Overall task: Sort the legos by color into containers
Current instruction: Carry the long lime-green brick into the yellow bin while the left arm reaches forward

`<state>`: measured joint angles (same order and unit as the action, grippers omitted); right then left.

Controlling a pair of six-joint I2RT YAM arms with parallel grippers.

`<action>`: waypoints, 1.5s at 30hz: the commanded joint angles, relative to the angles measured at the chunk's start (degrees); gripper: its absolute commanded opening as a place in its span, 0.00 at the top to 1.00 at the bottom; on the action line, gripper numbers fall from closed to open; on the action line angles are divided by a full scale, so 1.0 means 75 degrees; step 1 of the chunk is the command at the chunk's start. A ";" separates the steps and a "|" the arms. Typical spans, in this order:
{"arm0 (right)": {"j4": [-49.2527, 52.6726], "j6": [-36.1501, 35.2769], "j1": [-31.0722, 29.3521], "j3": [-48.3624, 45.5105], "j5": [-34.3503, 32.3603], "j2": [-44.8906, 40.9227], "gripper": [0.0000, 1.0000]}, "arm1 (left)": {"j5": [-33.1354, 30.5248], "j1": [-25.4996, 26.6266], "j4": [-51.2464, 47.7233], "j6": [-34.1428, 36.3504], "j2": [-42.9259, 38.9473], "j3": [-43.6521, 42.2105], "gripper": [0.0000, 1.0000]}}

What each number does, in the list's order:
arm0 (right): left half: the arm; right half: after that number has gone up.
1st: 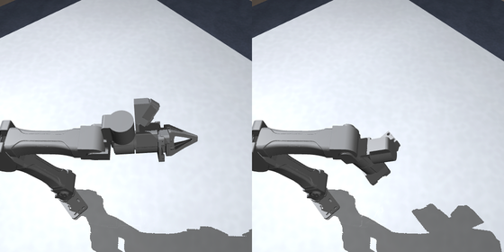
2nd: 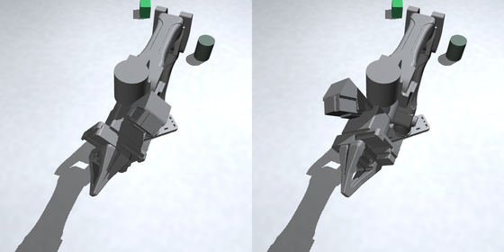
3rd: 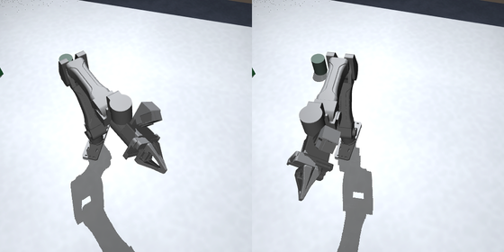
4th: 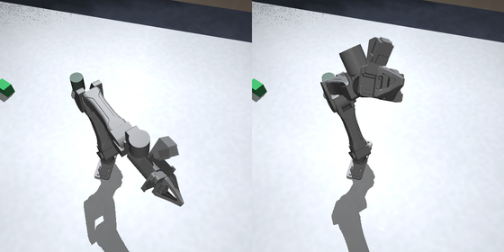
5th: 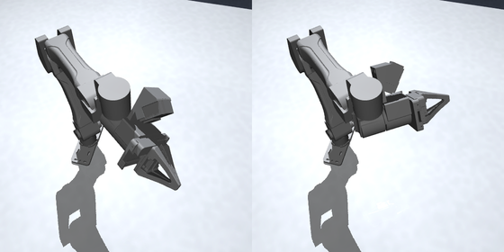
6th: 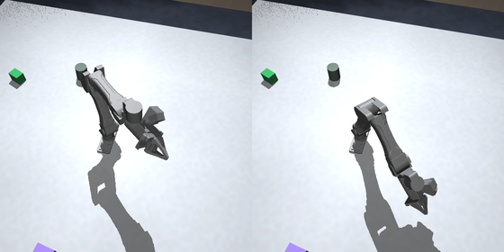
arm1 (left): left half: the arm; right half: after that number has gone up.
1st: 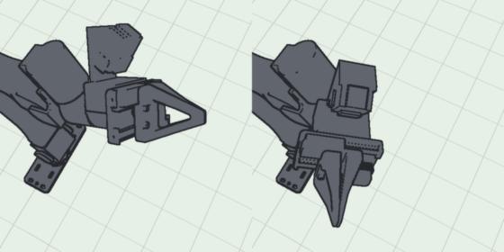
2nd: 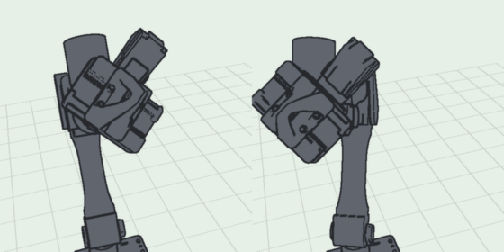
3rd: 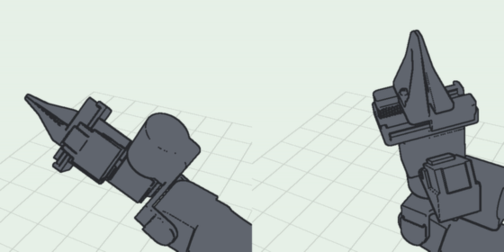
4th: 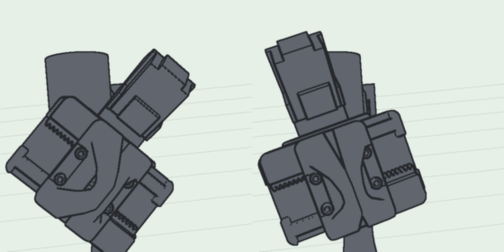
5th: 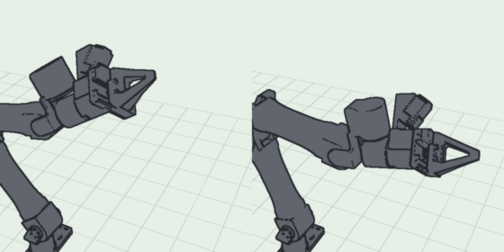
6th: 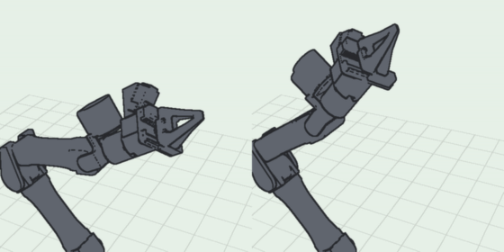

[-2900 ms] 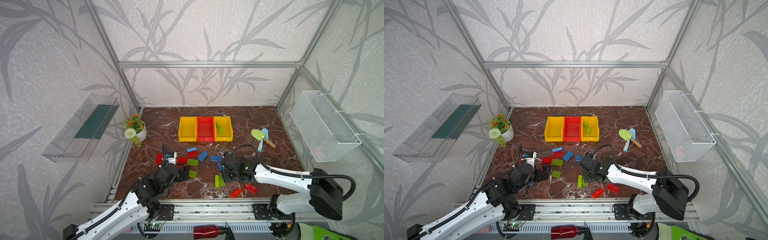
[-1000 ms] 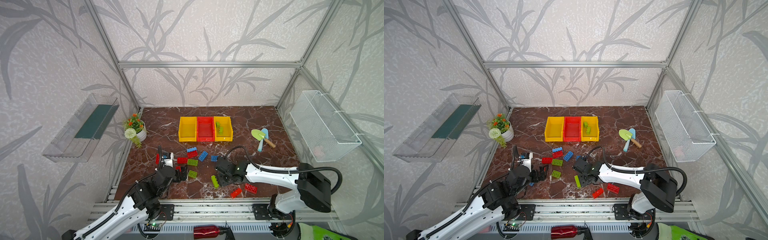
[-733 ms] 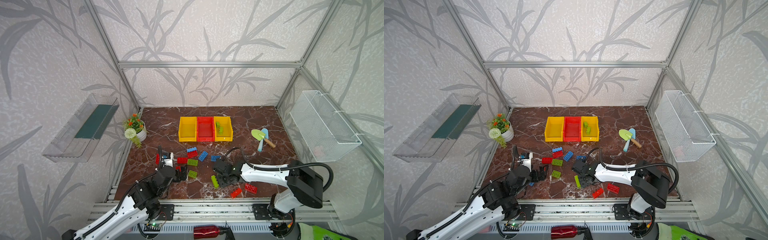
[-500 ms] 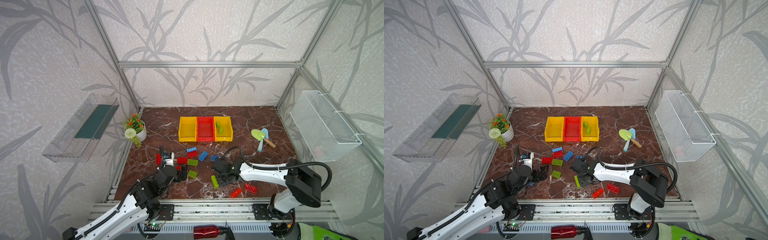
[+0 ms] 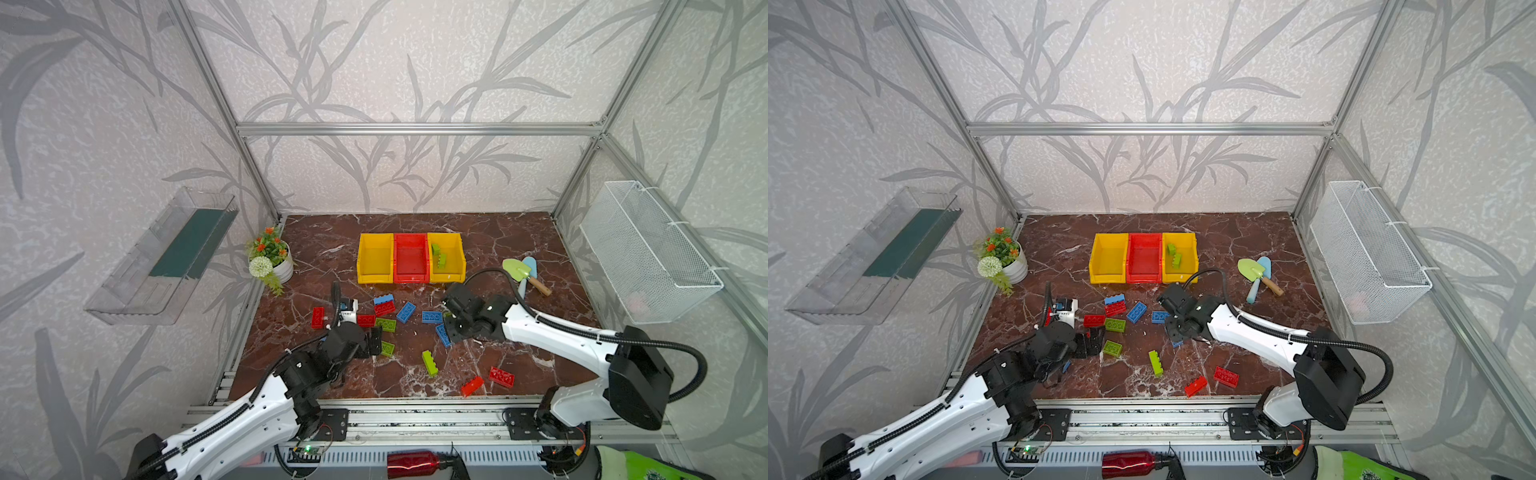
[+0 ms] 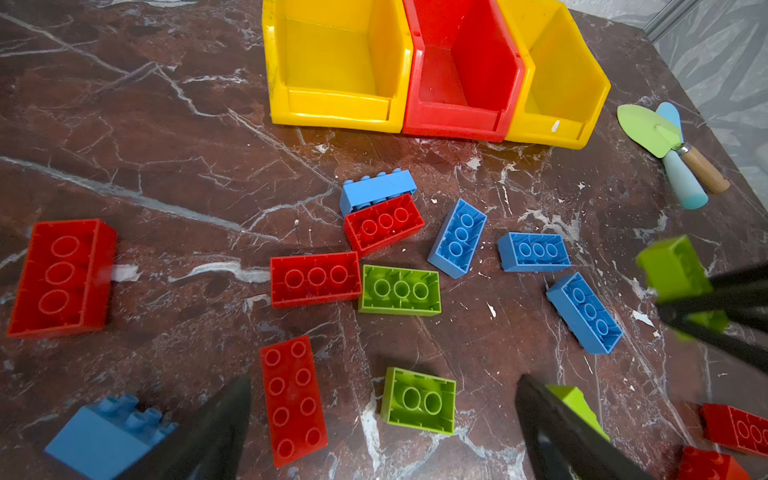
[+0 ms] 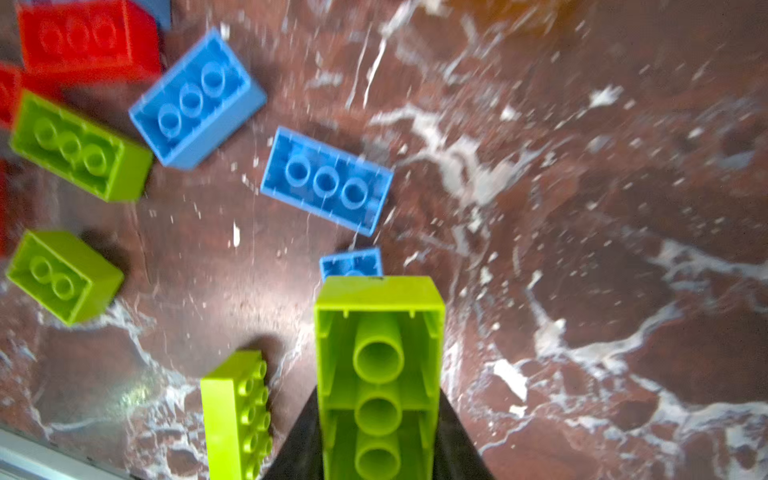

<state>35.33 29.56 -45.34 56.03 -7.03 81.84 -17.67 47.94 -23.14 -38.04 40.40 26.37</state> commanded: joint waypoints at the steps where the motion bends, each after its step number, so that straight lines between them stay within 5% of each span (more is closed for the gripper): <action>1: -0.0673 -0.1018 0.0753 0.0321 0.0117 -0.0106 0.76 | 0.0099 -0.0002 0.0543 0.0291 0.0610 0.0534 0.01; 7: -0.1001 -0.1669 0.2041 0.2193 0.0733 0.1462 0.75 | 0.0030 -0.0039 0.0813 0.0506 0.1953 0.1468 0.01; 22: -0.0153 -0.2370 0.2754 0.6826 0.1008 0.5725 0.74 | 0.0755 -0.1045 0.0982 0.0759 0.3457 0.2453 0.01; 26: 0.0320 -0.2422 0.2802 0.7564 0.1022 0.6241 0.59 | 0.0900 -0.1230 0.0906 0.0748 0.3531 0.2494 0.01; 33: 0.0699 -0.2451 0.2791 0.7534 0.1052 0.5698 0.38 | 0.1028 -0.1283 0.0533 0.0494 0.3254 0.2358 0.02; 41: 0.0191 -0.2250 0.2360 0.5133 0.1079 0.3332 0.26 | 0.1298 -0.1270 -0.0082 -0.0225 0.2325 0.1609 0.02; 45: -0.0016 -0.2060 0.1951 0.3633 0.0999 0.2187 0.03 | 0.1788 -0.1268 -0.0008 -0.0323 0.1743 0.0869 0.02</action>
<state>35.94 13.10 -28.91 88.33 0.49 102.28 -7.14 38.57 -20.80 -38.48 55.53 36.01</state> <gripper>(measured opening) 0.959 0.983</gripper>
